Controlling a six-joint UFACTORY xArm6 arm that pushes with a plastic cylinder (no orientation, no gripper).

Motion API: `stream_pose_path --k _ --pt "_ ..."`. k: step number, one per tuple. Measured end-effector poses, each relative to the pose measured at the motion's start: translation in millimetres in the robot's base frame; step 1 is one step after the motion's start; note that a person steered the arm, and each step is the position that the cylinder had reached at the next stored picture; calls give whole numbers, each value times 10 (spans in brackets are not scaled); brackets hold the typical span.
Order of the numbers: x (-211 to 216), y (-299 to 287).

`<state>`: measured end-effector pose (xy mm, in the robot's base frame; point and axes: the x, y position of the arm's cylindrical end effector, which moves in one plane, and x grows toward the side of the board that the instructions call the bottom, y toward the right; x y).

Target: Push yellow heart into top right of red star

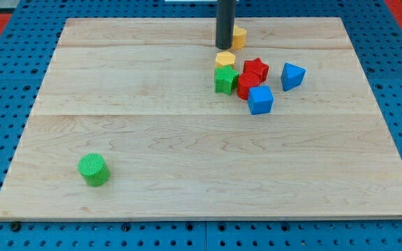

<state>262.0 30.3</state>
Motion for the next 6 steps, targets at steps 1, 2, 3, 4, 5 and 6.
stream_pose_path --k 1,2,3,4,5,6 --pt "-283 -74" --pt "-309 427" --pt "153 513" --pt "418 615" --pt "-260 641" --pt "-345 1012"
